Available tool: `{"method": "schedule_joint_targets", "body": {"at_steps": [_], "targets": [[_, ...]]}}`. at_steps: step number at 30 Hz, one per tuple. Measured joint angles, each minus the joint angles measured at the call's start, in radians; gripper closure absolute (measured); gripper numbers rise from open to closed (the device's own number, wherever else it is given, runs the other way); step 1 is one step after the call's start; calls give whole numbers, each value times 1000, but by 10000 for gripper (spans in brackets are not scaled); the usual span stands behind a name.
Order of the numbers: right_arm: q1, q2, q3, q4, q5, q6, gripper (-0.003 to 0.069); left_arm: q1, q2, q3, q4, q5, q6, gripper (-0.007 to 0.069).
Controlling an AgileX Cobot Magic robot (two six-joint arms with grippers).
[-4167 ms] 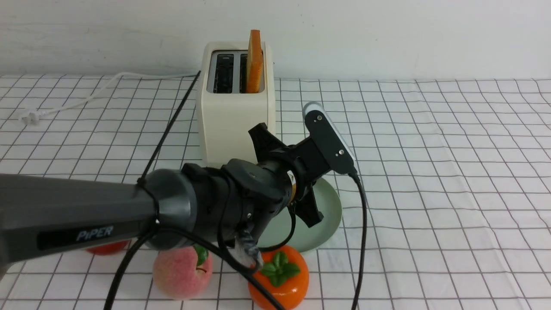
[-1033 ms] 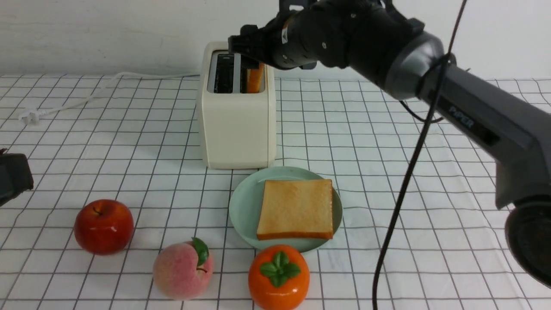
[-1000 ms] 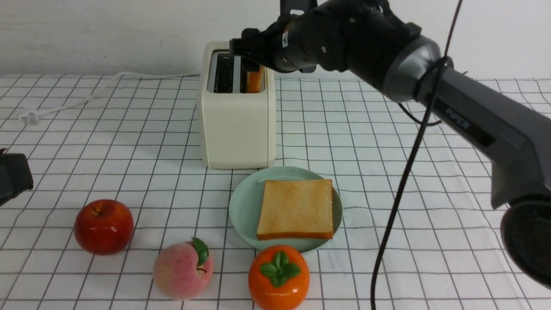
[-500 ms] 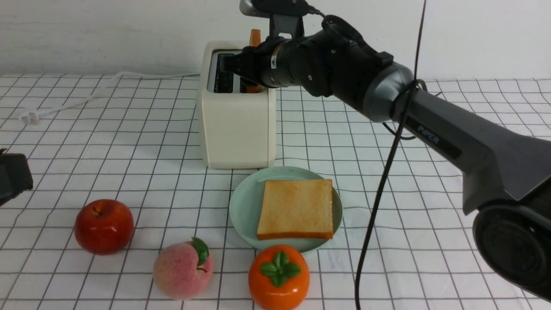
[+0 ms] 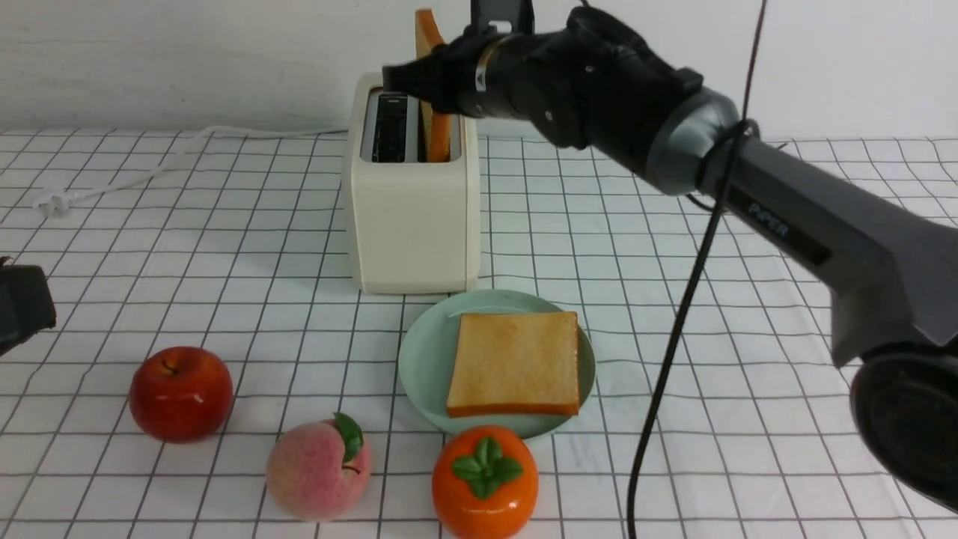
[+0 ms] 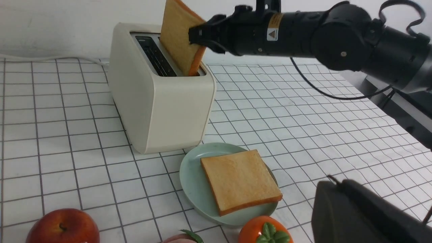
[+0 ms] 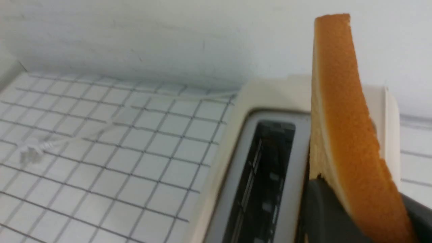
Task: Take toasted bread from bread machine on white checkered table place on plate.
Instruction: 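Grasp the toast slice in the toaster and pull it up out of the slot with the right gripper, then place the held slice of bread on top of the slice on the plate with the right gripper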
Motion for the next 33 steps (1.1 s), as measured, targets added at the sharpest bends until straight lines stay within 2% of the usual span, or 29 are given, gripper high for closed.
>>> {"method": "schedule_joint_targets", "body": {"at_steps": [4, 7, 8, 9, 12, 15, 18, 23, 28, 31, 33], "targets": [[18, -132, 0, -1, 4, -4, 531, 0, 0, 0, 3, 1, -1, 638], [36, -220, 0, 5, 81, -44, 531, 0, 0, 0, 12, 3, -1, 638], [51, -289, -1, 18, 185, -113, 531, 0, 0, 0, 21, 9, -1, 638], [53, -297, -2, 20, 200, -125, 531, 0, 0, 0, 21, 9, -1, 638], [74, -438, -8, 110, 511, -353, 531, 0, 0, 0, 26, 29, -1, 638], [74, -512, -10, 216, 725, -482, 531, 0, 0, 0, 26, 53, 1, 638], [73, -554, -9, 258, 853, -534, 531, 0, 0, 0, 26, 76, 1, 638], [73, -623, 111, 275, 861, -538, 533, 0, 0, 0, 15, 110, 41, 638], [72, -731, 510, 296, 837, -485, 533, 0, 0, 0, -48, 149, 150, 638], [43, -707, 642, 415, 745, -506, 533, 0, 0, 1, -68, 157, 175, 638], [1, -662, 672, 573, 719, -585, 533, 0, 0, 1, -75, 162, 179, 638]]}}
